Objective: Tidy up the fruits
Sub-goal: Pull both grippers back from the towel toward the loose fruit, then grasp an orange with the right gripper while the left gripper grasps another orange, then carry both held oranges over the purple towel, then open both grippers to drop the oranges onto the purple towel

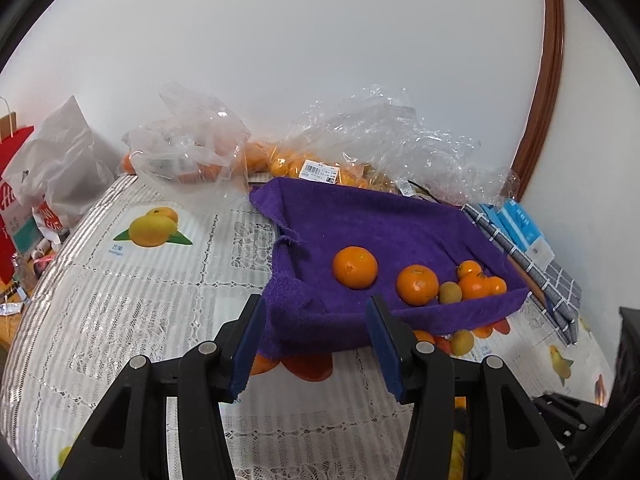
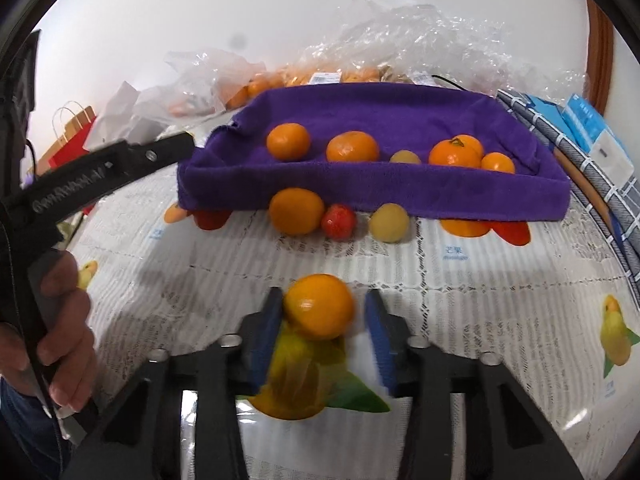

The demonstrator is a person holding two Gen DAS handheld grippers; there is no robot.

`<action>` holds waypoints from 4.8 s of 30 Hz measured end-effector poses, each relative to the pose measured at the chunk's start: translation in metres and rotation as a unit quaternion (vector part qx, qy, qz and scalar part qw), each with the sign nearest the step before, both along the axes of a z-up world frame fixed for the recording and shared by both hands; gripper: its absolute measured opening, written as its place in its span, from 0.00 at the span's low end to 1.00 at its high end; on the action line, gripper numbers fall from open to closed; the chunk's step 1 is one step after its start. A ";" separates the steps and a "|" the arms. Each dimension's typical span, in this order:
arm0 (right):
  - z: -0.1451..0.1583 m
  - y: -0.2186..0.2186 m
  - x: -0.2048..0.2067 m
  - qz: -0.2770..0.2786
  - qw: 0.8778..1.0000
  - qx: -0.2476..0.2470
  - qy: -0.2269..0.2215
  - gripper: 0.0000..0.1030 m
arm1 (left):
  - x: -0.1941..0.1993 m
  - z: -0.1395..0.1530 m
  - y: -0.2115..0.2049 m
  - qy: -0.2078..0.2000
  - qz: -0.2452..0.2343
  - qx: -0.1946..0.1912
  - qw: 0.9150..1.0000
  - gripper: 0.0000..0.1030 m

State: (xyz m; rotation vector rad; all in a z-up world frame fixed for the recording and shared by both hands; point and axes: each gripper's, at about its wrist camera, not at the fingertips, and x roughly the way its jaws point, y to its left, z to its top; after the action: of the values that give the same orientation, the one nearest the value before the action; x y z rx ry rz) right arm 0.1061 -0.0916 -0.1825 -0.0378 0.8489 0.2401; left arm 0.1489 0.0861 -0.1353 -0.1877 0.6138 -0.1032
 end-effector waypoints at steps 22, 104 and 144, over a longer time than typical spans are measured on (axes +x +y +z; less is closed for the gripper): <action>0.019 -0.095 -0.001 -0.094 0.993 -0.027 -0.064 0.34 | 0.001 -0.013 -0.020 0.034 -0.089 -0.025 0.995 0.48; 0.085 -0.079 0.120 -0.037 0.988 0.046 -0.142 0.34 | 0.092 0.020 -0.024 -0.011 -0.044 -0.097 0.994 0.32; 0.017 -0.053 0.145 0.013 0.998 0.017 -0.054 0.35 | 0.109 -0.010 -0.029 0.024 -0.066 -0.102 0.992 0.32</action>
State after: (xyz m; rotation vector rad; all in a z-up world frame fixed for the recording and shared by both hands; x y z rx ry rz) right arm 0.2506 -0.1447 -0.1653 -0.0291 0.7373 0.2738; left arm 0.2577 0.0574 -0.1458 -0.3485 0.6634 -0.2900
